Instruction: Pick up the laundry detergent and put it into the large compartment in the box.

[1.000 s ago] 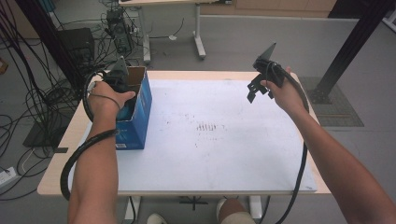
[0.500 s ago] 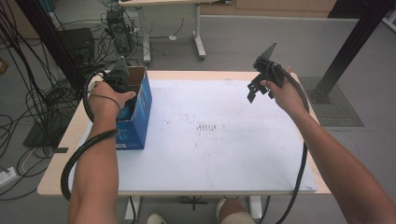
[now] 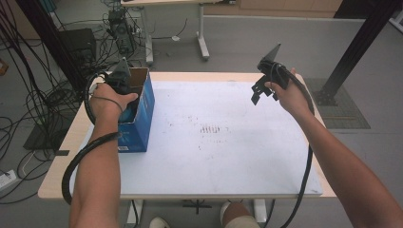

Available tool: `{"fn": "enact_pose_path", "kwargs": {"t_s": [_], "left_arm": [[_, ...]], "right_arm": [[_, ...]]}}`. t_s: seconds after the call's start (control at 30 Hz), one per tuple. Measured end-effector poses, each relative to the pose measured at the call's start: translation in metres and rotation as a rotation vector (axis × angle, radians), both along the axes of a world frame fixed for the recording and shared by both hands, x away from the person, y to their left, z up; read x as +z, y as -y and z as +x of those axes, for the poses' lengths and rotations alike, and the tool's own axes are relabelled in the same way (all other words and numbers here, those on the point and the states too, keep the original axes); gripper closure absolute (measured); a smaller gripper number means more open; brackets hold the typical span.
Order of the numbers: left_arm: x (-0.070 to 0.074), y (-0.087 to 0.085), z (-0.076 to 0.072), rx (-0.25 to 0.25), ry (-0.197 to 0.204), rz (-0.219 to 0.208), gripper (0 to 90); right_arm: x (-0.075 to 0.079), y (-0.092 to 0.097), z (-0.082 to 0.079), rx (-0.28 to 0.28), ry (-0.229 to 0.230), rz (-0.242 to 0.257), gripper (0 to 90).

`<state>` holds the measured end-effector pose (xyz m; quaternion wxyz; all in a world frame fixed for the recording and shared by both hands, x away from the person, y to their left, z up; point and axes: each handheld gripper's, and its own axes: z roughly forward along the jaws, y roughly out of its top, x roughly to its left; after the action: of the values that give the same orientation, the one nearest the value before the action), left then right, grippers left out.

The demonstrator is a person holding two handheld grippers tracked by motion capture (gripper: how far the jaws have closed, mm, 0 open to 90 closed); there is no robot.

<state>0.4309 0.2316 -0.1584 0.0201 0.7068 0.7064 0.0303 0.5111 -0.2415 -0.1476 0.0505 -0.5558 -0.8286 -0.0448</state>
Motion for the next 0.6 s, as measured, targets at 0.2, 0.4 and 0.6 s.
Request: {"fn": "enact_pose_path", "kwargs": {"t_s": [0.2,0.4,0.6], "left_arm": [[-0.0001,-0.0008,-0.0008,0.002,0.002,-0.002,37.3],[-0.0001,-0.0008,-0.0013,0.002,0.004,-0.003,37.3],[-0.0001,-0.0006,-0.0013,0.003,0.003,-0.002,37.3]], "right_arm": [[-0.0010,0.0009,0.0001,-0.003,-0.002,0.001,9.3],[-0.0013,0.0001,-0.0003,-0.004,-0.002,0.003,9.3],[-0.0019,0.0004,-0.0004,-0.005,-0.003,0.006,9.3]]}}
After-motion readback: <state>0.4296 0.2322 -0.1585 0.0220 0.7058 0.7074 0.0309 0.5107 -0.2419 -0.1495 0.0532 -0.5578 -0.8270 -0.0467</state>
